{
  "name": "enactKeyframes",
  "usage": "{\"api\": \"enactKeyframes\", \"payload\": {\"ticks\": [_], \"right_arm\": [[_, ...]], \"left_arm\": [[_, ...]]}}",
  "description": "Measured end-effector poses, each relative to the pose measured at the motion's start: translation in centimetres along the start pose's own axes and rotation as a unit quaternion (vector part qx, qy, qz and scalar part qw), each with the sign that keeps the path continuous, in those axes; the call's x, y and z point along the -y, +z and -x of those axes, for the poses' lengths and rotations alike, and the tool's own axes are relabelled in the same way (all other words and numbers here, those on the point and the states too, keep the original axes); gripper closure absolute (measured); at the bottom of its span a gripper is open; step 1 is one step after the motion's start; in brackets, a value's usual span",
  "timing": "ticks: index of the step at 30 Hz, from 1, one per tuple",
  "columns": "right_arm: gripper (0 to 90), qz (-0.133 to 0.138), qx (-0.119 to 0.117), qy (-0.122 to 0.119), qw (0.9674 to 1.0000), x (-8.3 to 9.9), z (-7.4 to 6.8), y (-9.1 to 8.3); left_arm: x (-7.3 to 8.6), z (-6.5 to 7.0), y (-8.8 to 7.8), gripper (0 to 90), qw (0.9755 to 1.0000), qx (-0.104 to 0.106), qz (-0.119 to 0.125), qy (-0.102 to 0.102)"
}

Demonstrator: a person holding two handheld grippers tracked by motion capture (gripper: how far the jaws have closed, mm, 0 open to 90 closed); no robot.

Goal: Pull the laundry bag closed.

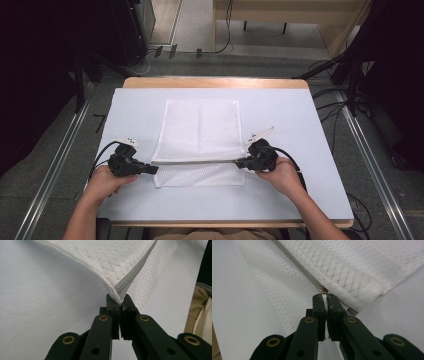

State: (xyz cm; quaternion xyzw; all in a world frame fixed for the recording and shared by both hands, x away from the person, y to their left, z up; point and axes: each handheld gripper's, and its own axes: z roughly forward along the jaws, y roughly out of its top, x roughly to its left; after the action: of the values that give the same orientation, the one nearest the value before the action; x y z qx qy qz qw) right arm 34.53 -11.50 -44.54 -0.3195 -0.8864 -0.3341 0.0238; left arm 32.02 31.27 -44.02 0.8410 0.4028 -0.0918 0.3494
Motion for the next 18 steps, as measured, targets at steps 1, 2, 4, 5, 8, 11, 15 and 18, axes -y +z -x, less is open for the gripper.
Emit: {"api": "enactKeyframes", "payload": {"ticks": [1,2,4,5,8,11,15,18], "right_arm": [[87.9,-0.001,0.001,-0.002,1.0000,0.02,0.01,-0.02],[87.9,0.000,0.000,-0.001,1.0000,0.02,-0.01,-0.04],[87.9,0.002,-0.003,0.002,1.0000,-0.02,0.04,-0.04],[87.8,0.001,-0.002,0.003,1.0000,-0.08,0.03,-0.03],[87.5,0.003,-0.007,0.002,1.0000,-0.17,-0.08,0.07],[87.1,0.003,-0.011,0.001,0.9999,-0.18,-0.17,0.31],[86.6,0.000,-0.009,-0.002,1.0000,-0.22,-0.25,0.57],[86.3,0.004,-0.008,-0.002,1.0000,-0.22,-0.21,0.56]], "left_arm": [[0.01,0.00,0.01,88.4,1.0000,0.001,0.002,0.000],[0.02,-0.02,-0.02,88.3,1.0000,0.002,0.000,-0.001],[0.04,-0.08,-0.04,88.3,1.0000,0.001,-0.001,0.000],[0.02,-0.13,-0.06,88.3,1.0000,-0.002,0.000,-0.001],[0.04,-0.31,-0.24,88.0,1.0000,-0.003,0.003,-0.004],[0.03,-0.33,-0.29,87.3,0.9999,-0.006,0.008,-0.005],[0.00,-0.29,-0.36,83.7,0.9999,-0.006,0.012,-0.007],[-0.04,-0.16,-0.60,78.8,0.9996,-0.010,0.025,-0.004]]}}
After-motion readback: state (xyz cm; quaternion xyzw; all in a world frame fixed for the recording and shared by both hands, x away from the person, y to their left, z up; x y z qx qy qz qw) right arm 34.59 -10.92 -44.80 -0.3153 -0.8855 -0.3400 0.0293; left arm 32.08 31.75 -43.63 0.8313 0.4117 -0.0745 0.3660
